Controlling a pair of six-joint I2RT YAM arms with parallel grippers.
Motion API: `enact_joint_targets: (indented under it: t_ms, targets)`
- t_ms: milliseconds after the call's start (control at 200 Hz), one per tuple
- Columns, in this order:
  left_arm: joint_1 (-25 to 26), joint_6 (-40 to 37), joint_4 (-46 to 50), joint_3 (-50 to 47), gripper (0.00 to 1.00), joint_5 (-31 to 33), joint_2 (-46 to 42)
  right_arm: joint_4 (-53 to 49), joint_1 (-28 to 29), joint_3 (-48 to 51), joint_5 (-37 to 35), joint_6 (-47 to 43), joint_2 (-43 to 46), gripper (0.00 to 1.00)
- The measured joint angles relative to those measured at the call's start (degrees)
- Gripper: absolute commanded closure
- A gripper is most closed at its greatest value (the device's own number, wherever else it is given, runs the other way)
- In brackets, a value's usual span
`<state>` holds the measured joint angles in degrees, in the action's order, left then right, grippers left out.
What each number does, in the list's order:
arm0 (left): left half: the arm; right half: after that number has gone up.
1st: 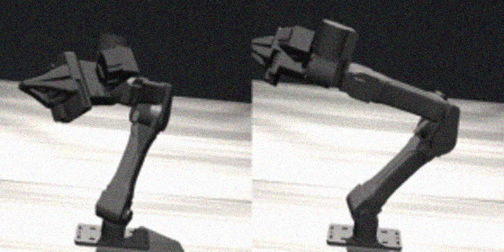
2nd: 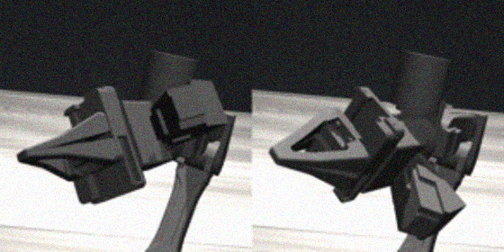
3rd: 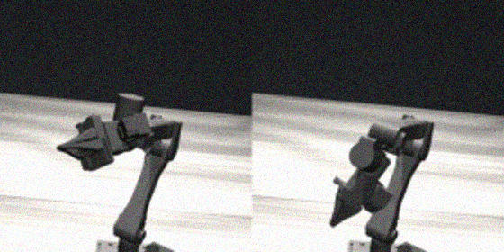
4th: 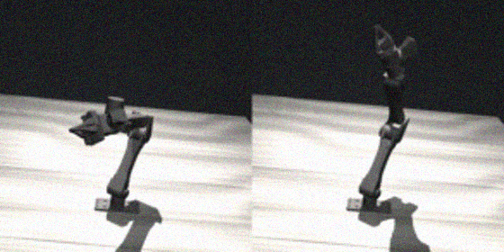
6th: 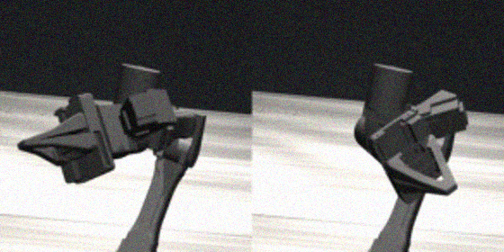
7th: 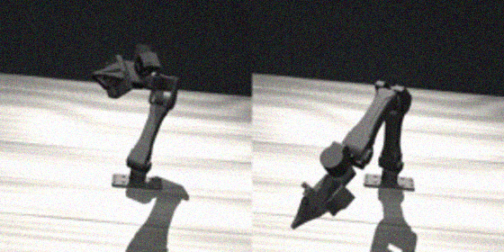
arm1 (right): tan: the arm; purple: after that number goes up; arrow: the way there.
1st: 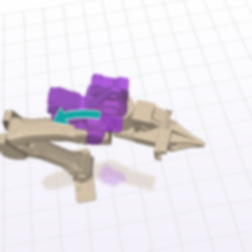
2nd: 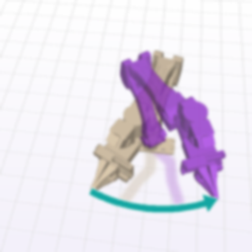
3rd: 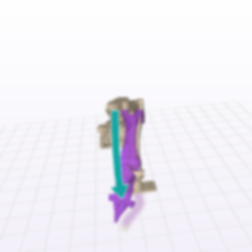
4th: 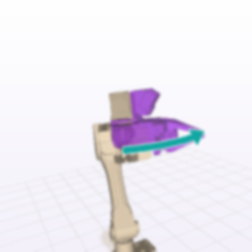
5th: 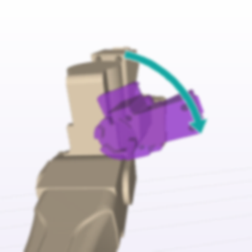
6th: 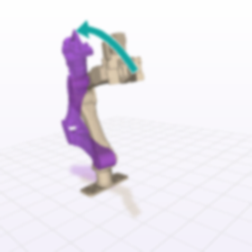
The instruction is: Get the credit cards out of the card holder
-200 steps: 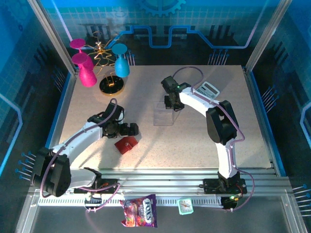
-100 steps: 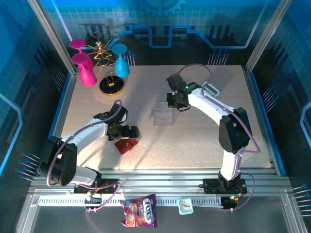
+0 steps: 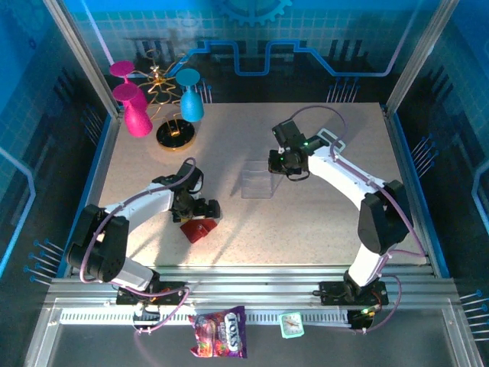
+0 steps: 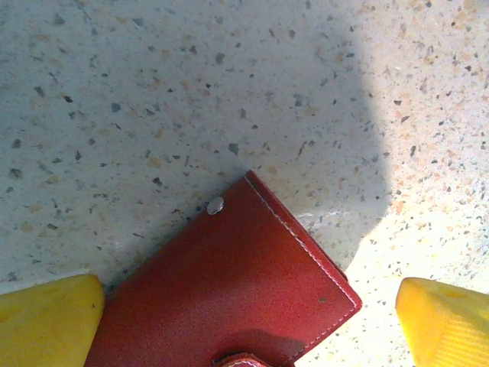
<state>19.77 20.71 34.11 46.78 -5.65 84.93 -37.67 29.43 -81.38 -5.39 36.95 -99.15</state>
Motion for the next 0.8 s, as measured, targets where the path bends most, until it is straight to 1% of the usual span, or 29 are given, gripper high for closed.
enact_joint_targets:
  t_ms: [260,350,490,655,795]
  targets:
    - [3.3,0.4,1.7,0.0,0.01,-1.5,0.2,0.9,0.0,0.9,0.7,0.2,0.7,0.77]
    - [4.9,0.9,2.7,0.0,0.05,-1.6,0.2,0.9,0.0,1.4,1.0,0.2,0.9,0.76]
    - [8.2,3.0,4.0,0.0,0.07,-1.4,0.2,0.9,0.0,1.6,1.2,0.2,1.0,0.76]
    - [12.7,4.9,6.2,2.1,0.06,0.8,2.5,0.9,0.0,1.6,1.2,0.2,1.0,0.76]
    - [13.8,6.9,6.9,4.0,0.07,3.0,6.1,0.9,0.0,1.6,1.2,0.2,1.0,0.76]
